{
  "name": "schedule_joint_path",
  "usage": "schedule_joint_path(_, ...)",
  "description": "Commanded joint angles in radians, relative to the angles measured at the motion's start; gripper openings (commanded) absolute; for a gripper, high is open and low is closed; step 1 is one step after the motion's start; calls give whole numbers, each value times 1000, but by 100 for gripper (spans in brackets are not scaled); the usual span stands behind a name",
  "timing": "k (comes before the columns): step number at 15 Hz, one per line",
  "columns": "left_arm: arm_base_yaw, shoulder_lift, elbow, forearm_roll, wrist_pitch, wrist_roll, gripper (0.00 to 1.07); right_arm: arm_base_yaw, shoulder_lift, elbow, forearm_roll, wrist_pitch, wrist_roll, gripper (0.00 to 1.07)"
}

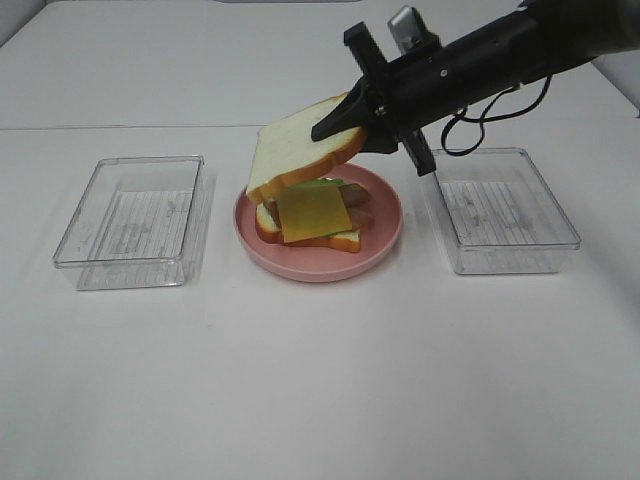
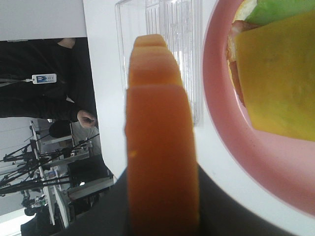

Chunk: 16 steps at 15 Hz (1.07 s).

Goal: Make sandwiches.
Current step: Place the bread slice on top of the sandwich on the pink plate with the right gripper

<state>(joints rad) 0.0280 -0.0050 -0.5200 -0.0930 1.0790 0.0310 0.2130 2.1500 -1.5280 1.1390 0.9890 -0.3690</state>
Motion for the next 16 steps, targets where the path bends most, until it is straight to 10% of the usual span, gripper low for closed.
schedule_joint_path(1, -2, -21, 3, -10, -4, -5, 98, 32, 75, -73, 29, -24, -13, 0)
schedule_joint_path(16, -2, -19, 3, -10, -4, -5, 98, 30, 198, -162, -123, -92, 67, 0)
